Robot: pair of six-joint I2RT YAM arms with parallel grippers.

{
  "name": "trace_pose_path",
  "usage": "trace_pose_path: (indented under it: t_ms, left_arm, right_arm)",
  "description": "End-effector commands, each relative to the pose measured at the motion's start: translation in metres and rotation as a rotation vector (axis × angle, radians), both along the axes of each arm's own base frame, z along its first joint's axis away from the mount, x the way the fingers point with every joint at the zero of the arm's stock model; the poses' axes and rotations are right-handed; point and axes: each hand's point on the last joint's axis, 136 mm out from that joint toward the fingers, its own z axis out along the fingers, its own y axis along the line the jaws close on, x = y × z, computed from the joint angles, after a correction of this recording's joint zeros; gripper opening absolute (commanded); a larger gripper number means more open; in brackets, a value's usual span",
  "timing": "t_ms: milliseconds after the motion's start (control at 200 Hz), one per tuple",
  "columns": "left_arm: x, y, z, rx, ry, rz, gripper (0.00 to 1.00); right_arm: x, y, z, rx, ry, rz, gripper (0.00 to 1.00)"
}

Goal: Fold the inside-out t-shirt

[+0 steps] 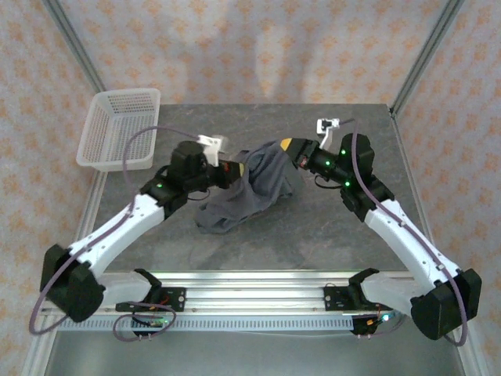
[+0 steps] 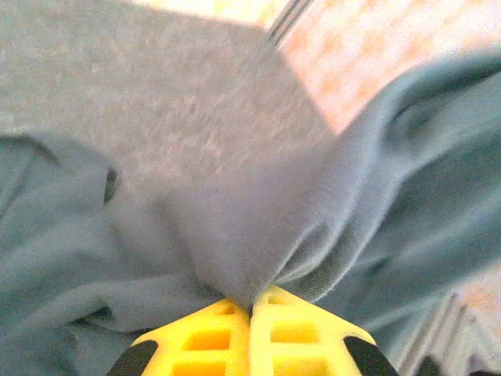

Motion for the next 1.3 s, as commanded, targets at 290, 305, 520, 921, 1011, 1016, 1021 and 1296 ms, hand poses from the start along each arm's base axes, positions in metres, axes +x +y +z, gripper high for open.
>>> trace_pose_path:
  t_ms: [290,305,520,921,1011,1016,1021,1296]
  left_arm:
    - [-0.023,0.003,0.049,-0.141,-0.042,-0.03,0.0]
    - [-0.023,0.003,0.048,-0.143,-0.038,-0.032,0.0]
    - [-0.023,0.0,0.045,-0.144,-0.022,-0.04,0.0]
    - [-0.034,-0.005,0.041,-0.086,-0.012,-0.092,0.0]
    - [-0.036,-0.005,0.039,-0.074,-0.011,-0.098,0.0]
    - [-0.036,-0.005,0.039,-0.073,-0.011,-0.099,0.0]
    - [-0.036,-0.005,0.039,-0.071,-0.012,-0.1,0.0]
    - [0.014,0.091,-0.058,0.531,0.087,0.339,0.02]
  right_arm:
    - [-0.027,-0.048,-0.098,-0.349,0.052,-0.174,0.43]
    - [-0.03,-0.05,-0.096,-0.377,0.025,-0.186,0.45]
    - [-0.063,0.0,-0.062,-0.507,-0.299,-0.067,0.55]
    - [-0.018,0.088,-0.082,-0.822,-0.405,0.186,0.58]
    - [-0.011,0.093,-0.09,-0.811,-0.378,0.181,0.44]
    - [-0.012,0.093,-0.09,-0.81,-0.376,0.181,0.42]
    - [-0.012,0.094,-0.09,-0.808,-0.375,0.182,0.4]
    - [-0.075,0.103,-0.039,-0.442,-0.359,0.385,0.0]
